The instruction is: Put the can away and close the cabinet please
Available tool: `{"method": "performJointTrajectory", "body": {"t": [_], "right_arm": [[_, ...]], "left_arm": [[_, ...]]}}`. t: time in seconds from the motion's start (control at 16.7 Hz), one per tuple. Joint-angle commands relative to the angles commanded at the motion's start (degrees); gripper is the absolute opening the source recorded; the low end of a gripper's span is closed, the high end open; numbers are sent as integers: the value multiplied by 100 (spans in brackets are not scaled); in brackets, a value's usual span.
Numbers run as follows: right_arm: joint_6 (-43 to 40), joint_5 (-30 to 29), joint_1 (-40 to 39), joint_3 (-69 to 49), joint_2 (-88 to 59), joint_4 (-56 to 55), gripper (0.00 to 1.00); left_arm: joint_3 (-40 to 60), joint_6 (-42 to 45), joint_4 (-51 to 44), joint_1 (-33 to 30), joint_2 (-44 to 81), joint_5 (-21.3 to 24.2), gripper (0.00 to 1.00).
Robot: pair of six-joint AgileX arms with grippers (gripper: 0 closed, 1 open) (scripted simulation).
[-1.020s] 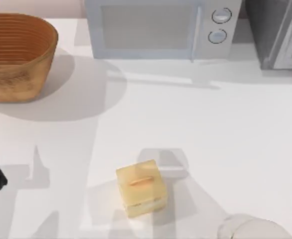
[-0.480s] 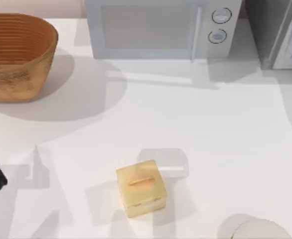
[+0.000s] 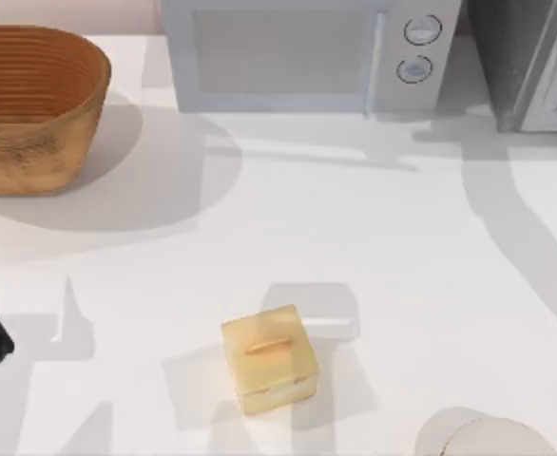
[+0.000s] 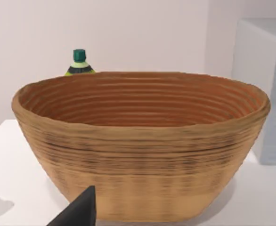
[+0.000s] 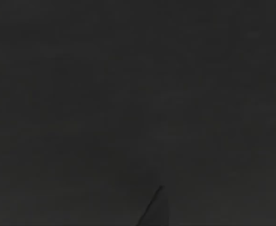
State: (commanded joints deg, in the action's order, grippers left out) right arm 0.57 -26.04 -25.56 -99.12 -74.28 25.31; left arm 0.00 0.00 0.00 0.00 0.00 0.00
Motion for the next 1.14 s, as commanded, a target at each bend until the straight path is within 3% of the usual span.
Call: {"method": "performJointTrajectory", "body": {"t": [0.3,1.14], "right_arm": [[-81,-119,156,-20,109,47,100],[-73,340,627,-622,-743,-207,100]], "left_arm": [[0,0,0,0,0,0,100],[0,0,0,0,0,0,100]]}}
